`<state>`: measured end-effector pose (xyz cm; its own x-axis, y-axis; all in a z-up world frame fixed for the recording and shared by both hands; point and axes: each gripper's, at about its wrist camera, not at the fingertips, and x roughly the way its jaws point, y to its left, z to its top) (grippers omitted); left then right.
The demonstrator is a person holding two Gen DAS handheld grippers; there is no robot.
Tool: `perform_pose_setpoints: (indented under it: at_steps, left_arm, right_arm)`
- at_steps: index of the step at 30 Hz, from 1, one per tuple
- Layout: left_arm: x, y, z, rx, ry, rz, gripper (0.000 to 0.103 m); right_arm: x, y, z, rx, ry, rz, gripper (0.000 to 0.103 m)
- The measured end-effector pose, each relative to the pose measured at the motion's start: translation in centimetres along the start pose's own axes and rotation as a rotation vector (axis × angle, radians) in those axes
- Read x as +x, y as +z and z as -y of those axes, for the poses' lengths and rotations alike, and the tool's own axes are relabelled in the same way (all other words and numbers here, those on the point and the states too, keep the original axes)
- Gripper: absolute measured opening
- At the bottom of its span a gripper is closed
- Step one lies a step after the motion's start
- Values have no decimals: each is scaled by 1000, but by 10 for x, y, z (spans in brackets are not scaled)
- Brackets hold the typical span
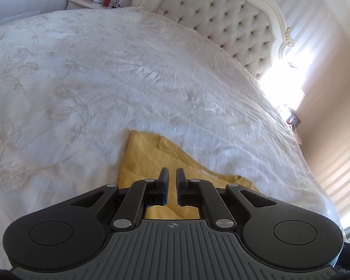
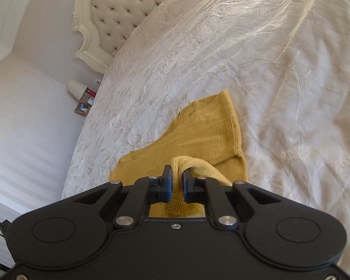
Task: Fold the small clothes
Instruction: 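Lift the hem with both grippers and fold it toward the collar, then lay the hem down by the collar and open both grippers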
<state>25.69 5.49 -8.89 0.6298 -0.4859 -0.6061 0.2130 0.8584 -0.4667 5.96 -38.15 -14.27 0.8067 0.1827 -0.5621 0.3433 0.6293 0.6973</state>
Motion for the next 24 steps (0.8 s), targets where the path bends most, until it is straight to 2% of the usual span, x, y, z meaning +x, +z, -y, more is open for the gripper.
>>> perform_pose_setpoints:
  at_steps: [3,6,8,9,10,13,17,24]
  left_arm:
    - [17,12,8,24,31,-6,7]
    - [34,13,12,45,58,-73,9]
    - [41,5,11,50,90,-123,28]
    - [44,0,9,51,103,-146,46]
    - [46,-6,7,50,111,-165,53]
    - [53,-24,2,56,129,-235,55]
    - [64,-42,3,142,145,-311,56]
    - [85,-42,1,217,109,-352,56]
  right_arm:
    - [21,15,4,-15,-1,-27,17]
    - [36,22,6,-24,-8,-58,17]
    - [44,25,8,-26,-7,-84,17]
    - [46,25,8,-31,-9,-94,18]
    - [48,25,8,-36,-13,-107,18]
    - [50,20,9,-33,-22,-132,18]
    - [48,13,9,-25,-39,-142,18]
    - [42,6,9,16,-100,-97,18]
